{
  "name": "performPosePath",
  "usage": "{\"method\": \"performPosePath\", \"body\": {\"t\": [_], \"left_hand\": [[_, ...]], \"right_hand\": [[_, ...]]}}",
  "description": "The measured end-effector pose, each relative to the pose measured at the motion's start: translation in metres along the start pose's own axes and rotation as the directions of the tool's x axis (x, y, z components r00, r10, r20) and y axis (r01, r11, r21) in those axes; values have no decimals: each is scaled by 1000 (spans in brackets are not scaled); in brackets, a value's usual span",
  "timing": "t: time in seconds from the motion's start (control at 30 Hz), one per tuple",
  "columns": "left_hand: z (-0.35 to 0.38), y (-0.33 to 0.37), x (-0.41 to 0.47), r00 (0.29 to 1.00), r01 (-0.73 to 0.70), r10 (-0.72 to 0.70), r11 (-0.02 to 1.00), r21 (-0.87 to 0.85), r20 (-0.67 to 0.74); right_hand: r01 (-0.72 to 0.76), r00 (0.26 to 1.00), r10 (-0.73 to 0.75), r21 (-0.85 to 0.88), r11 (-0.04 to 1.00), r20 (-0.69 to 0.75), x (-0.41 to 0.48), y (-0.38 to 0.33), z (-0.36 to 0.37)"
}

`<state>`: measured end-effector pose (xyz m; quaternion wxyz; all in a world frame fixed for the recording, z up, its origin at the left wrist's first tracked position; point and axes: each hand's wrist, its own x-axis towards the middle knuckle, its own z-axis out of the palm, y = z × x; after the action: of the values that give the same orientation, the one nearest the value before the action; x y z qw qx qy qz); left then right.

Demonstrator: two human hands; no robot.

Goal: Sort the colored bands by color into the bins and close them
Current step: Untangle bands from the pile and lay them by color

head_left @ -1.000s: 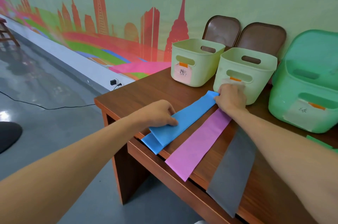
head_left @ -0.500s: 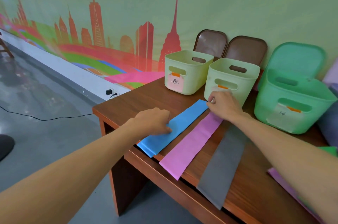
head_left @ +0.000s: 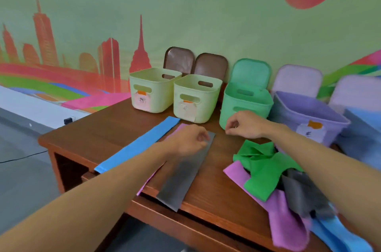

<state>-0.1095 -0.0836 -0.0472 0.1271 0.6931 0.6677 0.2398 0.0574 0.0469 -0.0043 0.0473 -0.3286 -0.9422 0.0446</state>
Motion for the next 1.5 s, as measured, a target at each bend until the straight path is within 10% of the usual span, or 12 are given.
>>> {"method": "performPosePath", "body": {"t": [0.33,0.77,1.5], "left_hand": [[53,63,31,988,-112,134,967,-229,81],[75,73,16,965,16,0,998,-60,262],[37,111,-6,995,69,-20,822,-566,93]], "right_hand": [[-146,989,148,64,987,-27,-82,68,-17],[-146,984,158,131,981,-86,-120,76,-13],[-185,982,188,178,967,0,-149,60,-4]]}}
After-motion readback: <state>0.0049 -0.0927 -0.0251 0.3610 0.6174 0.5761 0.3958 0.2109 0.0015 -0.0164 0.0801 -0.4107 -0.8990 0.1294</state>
